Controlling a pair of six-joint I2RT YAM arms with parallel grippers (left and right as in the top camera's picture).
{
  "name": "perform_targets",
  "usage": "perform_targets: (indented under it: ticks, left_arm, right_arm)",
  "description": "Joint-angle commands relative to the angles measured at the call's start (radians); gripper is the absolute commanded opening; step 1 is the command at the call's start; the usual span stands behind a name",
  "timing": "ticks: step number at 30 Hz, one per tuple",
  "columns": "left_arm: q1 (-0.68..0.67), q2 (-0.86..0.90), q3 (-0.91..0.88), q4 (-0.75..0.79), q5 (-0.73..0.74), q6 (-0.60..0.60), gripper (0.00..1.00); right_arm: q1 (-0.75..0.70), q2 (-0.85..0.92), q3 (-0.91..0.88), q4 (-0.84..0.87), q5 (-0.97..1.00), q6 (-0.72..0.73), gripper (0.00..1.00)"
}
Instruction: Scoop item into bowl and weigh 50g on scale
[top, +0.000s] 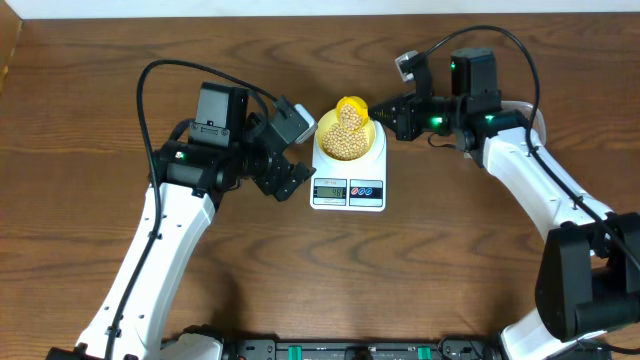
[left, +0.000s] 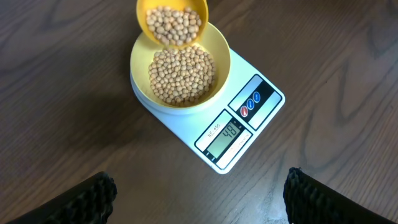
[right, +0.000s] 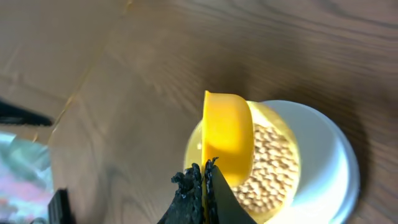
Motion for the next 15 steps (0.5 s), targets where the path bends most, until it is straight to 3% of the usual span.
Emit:
perform_targets:
  ticks: [1,15]
  left_arm:
    - [0.005,-0.007,-0.017,0.003,-0.006,0.010,0.88]
    - [0.005,-0.007,-0.017,0.003,-0.006,0.010,0.88]
  right_arm:
    - [0.003,-0.003,0.002,-0.001,0.091,0.069,0.01]
    - [0.003,-0.003,0.002,-0.006,0.090,0.078,0.01]
